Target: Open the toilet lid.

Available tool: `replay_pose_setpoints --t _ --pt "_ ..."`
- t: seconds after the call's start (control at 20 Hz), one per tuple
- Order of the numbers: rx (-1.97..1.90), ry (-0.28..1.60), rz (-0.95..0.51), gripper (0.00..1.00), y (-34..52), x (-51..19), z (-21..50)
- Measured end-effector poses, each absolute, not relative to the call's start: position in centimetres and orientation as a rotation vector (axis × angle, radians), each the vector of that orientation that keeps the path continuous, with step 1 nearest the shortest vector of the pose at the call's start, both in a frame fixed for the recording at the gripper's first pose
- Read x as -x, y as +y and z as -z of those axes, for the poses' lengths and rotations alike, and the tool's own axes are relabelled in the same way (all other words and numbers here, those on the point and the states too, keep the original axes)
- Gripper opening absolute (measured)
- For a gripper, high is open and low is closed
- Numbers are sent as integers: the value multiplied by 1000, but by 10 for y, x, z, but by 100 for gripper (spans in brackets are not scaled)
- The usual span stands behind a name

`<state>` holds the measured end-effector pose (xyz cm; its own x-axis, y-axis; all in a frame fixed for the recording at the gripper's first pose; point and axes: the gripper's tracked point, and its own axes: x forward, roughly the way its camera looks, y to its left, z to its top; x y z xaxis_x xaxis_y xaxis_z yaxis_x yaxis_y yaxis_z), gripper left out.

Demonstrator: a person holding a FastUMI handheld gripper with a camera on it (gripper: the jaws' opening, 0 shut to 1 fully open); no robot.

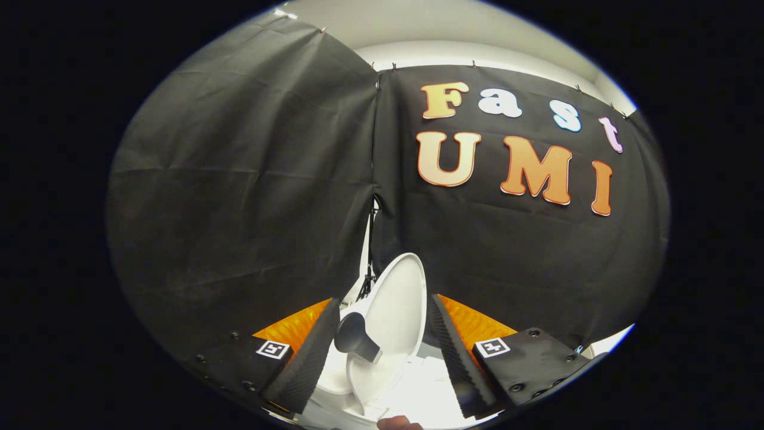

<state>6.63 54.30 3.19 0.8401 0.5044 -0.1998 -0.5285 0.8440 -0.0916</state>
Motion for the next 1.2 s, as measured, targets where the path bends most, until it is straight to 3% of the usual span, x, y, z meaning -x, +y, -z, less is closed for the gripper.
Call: replay_pose_setpoints --t 0.6,1.2 --pt "108 56 -308 97 251 -87 -93" --pt "96 103 -170 97 75 -33 -20"
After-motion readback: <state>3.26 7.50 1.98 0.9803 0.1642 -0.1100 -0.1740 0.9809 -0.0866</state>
